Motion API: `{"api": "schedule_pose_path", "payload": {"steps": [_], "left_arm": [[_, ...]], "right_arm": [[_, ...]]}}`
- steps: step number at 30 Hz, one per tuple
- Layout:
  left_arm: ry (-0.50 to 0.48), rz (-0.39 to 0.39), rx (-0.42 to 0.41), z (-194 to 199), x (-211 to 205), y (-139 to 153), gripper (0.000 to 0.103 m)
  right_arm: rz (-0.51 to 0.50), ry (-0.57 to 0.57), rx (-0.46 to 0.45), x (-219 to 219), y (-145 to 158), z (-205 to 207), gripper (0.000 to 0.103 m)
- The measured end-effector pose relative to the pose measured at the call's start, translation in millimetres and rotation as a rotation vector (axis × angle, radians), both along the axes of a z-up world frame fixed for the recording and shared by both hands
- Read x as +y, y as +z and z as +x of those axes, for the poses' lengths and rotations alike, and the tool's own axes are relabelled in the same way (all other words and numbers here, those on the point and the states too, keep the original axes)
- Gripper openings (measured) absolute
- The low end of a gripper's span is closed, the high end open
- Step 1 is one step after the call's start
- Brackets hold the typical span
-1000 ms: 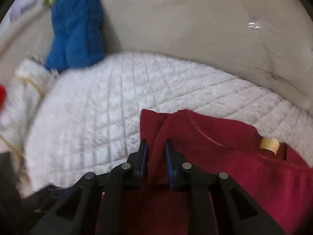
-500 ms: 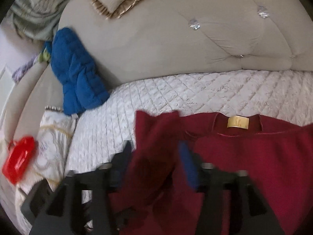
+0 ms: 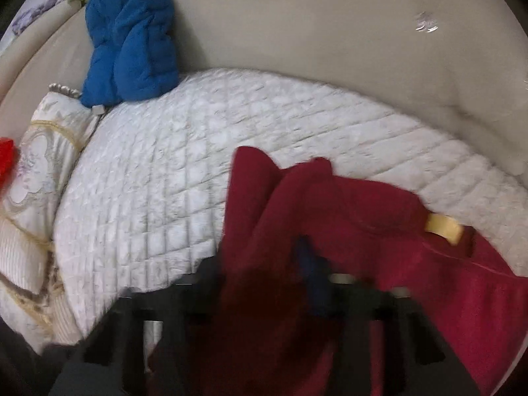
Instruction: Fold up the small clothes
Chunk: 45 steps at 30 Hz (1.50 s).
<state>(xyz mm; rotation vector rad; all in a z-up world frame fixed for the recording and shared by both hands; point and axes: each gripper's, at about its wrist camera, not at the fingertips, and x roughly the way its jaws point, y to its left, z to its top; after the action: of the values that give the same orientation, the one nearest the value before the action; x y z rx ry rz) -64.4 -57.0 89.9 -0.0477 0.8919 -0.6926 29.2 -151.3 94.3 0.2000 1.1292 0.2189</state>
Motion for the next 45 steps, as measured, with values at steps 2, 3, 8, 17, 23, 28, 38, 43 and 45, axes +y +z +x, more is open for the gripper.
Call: {"api": "schedule_pose_path", "payload": {"steps": [2,3,8,17,23,28,38,43,45], "left_arm": [[-0.028,-0.018,-0.02,-9.8,-5.2,9.8,0.025],[-0.042,-0.022,-0.034,-16.2,-10.5,14.8,0.025],[-0.16,-0.055,-0.082,-50.3,-58.5,42.1,0.036],[-0.328,-0.078,-0.036,-90.5,-127.8,54.4,0.078],[-0.203,0.047,-0.079,-87.7,-103.3,41.2,0.08],[-0.098,0.102,-0.047,-63.6,-94.0,18.3,0.08],[-0.099,0.209,-0.018,-49.5,-119.3,-31.9,0.08],[-0.089,0.213,-0.039,-51.2,-121.2,-33.8,0.08],[-0.086,0.212,-0.037,-51.1,-122.4,-34.4,0.08]], "right_arm": [[0.048,-0.039,-0.068,-21.2,9.9,-19.5,0.0],[0.059,-0.057,-0.092,-31.7,15.2,-29.4,0.0],[0.13,-0.128,-0.173,-100.6,47.3,-83.3,0.0],[0.068,-0.351,-0.177,-220.3,39.6,-165.2,0.0],[0.147,-0.478,-0.077,-255.3,-10.2,-187.7,0.01],[0.128,-0.533,-0.187,-246.2,26.6,-230.5,0.015],[-0.101,-0.255,-0.084,-176.9,-8.6,-235.2,0.0],[0.02,-0.307,-0.175,-194.6,19.2,-243.5,0.003],[0.006,-0.361,-0.223,-199.8,32.4,-239.2,0.024]]}}
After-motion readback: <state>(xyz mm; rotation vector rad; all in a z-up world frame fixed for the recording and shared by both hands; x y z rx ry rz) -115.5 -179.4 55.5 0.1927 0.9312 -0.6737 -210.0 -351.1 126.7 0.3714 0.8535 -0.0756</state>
